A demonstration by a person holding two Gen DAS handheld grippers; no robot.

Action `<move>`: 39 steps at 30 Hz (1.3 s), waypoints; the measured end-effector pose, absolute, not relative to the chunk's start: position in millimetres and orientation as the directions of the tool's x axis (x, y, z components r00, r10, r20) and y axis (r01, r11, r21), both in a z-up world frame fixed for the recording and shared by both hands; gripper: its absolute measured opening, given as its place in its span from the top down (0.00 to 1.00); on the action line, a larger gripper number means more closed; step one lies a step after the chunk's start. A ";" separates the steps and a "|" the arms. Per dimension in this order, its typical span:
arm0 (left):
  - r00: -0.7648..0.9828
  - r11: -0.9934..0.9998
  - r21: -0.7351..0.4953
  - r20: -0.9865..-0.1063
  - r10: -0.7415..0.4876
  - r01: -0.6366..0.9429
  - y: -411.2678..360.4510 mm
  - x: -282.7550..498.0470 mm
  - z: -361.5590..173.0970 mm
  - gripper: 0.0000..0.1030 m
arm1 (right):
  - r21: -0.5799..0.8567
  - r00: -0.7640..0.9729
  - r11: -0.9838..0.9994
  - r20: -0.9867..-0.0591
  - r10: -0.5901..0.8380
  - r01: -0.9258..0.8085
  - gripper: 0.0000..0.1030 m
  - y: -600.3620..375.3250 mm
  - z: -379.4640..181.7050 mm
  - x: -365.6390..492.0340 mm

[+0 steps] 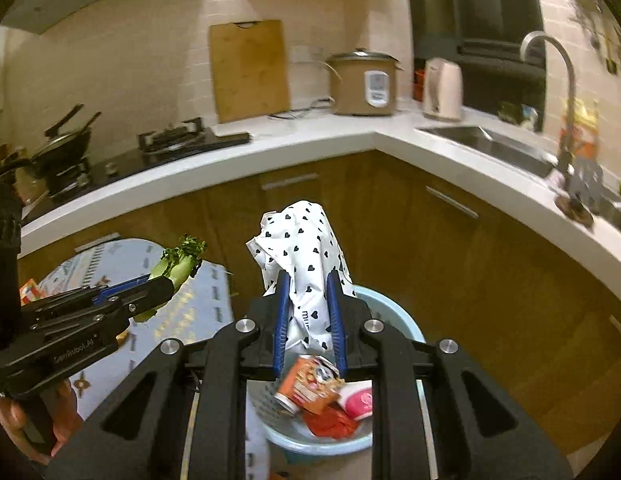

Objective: Collect trash

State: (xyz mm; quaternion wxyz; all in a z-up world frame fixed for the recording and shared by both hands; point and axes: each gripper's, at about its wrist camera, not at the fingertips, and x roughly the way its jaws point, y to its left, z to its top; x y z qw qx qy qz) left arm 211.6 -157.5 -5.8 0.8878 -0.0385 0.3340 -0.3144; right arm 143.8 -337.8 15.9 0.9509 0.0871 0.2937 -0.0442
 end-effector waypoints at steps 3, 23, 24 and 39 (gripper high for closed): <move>0.553 0.786 -0.267 -0.587 -0.591 0.557 -175.7 211.6 -14.9 0.81 | 0.146 0.803 0.976 -0.594 -0.044 0.162 0.84 -348.8 4.6 144.3; 0.513 0.795 -0.230 -0.657 -0.553 0.562 -209.4 222.3 -42.2 0.53 | 0.239 0.663 0.939 -0.749 0.015 0.248 0.55 -386.1 -62.0 162.4; 0.517 0.795 -0.231 -0.653 -0.554 0.560 -207.2 222.1 -40.3 0.52 | 0.235 0.667 0.940 -0.745 0.010 0.248 0.54 -385.5 -61.4 161.3; 0.591 0.823 -0.246 -0.595 -0.545 0.511 -155.5 200.4 -11.5 0.50 | 0.234 0.732 0.956 -0.681 0.030 0.179 0.54 -356.5 -28.7 151.2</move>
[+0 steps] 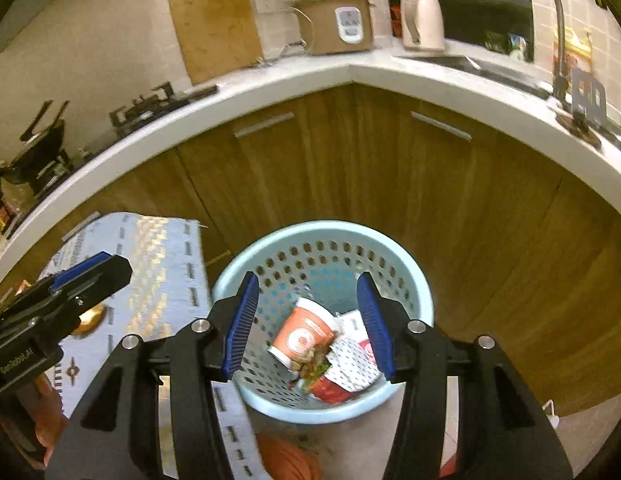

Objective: Collect trash

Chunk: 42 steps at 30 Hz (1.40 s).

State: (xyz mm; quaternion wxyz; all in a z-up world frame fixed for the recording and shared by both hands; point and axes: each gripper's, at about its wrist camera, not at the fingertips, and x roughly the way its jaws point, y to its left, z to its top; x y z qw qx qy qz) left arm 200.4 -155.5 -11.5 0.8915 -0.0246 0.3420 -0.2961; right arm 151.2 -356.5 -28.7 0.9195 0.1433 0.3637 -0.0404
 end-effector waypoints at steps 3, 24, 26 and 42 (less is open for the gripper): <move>0.618 0.836 -0.249 -0.577 -0.534 0.489 -138.1 194.3 -2.5 0.50 | 0.230 0.752 0.965 -0.657 0.056 0.129 0.54 -337.0 -18.3 150.0; 0.725 0.941 -0.338 -0.651 -0.225 -0.011 75.9 183.1 -23.6 0.52 | 0.177 0.719 0.980 -0.668 0.190 -0.094 0.54 -221.8 -12.8 157.8; 0.695 0.927 -0.374 -0.678 -0.241 -0.043 87.4 186.9 -36.4 0.56 | 0.168 0.718 0.980 -0.668 0.195 -0.111 0.54 -214.4 -11.1 158.1; 0.582 0.919 -0.378 -0.775 -0.247 -0.114 59.2 244.7 -83.2 0.60 | 0.172 0.720 0.979 -0.664 0.200 -0.113 0.51 -219.5 -12.2 161.3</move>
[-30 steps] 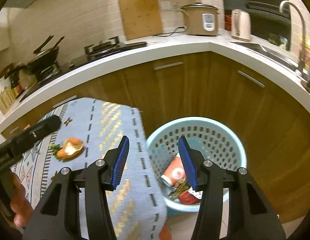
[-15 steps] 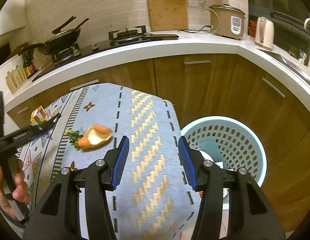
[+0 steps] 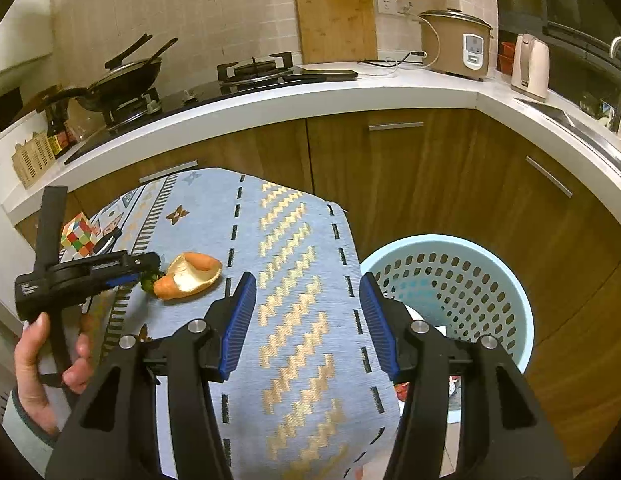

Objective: Collect trash

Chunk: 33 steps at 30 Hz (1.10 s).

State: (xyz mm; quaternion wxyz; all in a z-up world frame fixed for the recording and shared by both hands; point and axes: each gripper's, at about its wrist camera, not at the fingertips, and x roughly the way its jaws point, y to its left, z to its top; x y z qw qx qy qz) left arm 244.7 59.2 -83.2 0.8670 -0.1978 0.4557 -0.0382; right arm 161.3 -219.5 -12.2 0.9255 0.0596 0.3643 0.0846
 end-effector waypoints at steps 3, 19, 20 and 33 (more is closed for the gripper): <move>0.582 0.946 -0.316 -0.783 -0.219 -0.069 45.9 257.2 -83.5 0.81 | 0.172 0.717 0.980 -0.669 0.193 -0.103 0.51 -223.3 -15.5 163.9; 0.657 0.970 -0.239 -0.738 -0.153 -0.043 71.7 225.3 -78.4 0.88 | 0.240 0.575 0.921 -0.724 0.381 -0.308 0.18 -126.0 -53.4 198.1; 0.665 0.970 -0.238 -0.732 -0.147 -0.049 77.3 222.7 -79.4 0.88 | 0.233 0.557 0.923 -0.742 0.373 -0.307 0.12 -118.3 -59.7 203.5; 0.736 0.974 -0.207 -0.673 -0.072 -0.095 83.4 209.9 -76.4 0.88 | 0.044 0.549 0.949 -0.807 0.218 -0.312 0.39 -62.1 -83.8 235.5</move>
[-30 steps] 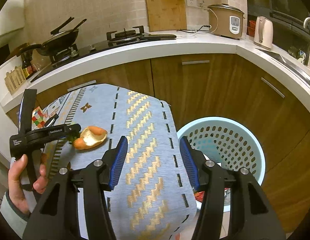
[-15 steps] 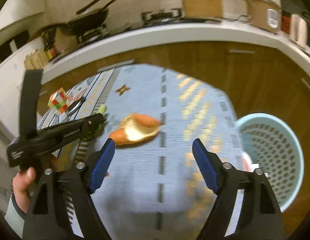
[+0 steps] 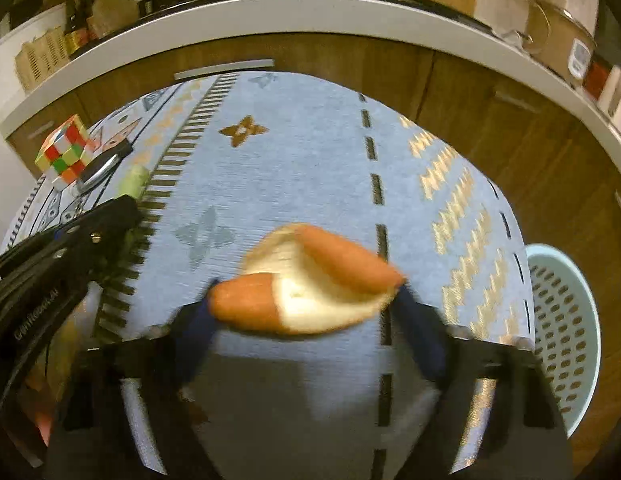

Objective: Collect trash

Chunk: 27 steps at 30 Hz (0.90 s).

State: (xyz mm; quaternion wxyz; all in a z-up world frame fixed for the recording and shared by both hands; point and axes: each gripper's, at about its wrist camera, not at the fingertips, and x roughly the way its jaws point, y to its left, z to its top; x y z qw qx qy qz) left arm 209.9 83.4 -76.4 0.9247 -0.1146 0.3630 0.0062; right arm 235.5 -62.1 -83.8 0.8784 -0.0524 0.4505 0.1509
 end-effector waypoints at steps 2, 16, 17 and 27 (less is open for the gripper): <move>0.739 0.976 -0.201 -0.670 -0.072 -0.088 81.8 209.6 -75.6 0.88 | 0.053 0.557 0.941 -0.795 0.242 -0.333 0.55 -62.2 -81.3 230.9; 0.758 0.980 -0.185 -0.649 -0.072 -0.066 75.6 204.3 -69.5 0.88 | 0.157 0.612 0.942 -0.727 0.312 -0.295 0.74 -93.6 -54.6 210.3; 0.760 0.980 -0.192 -0.644 -0.085 -0.054 73.7 203.4 -67.3 0.88 | 0.161 0.619 0.944 -0.720 0.313 -0.290 0.74 -98.2 -50.0 208.8; 0.793 0.962 -0.235 -0.555 -0.253 0.142 22.8 189.5 -10.1 0.88 | 0.164 0.763 0.972 -0.602 0.236 -0.171 0.74 -174.0 20.1 186.2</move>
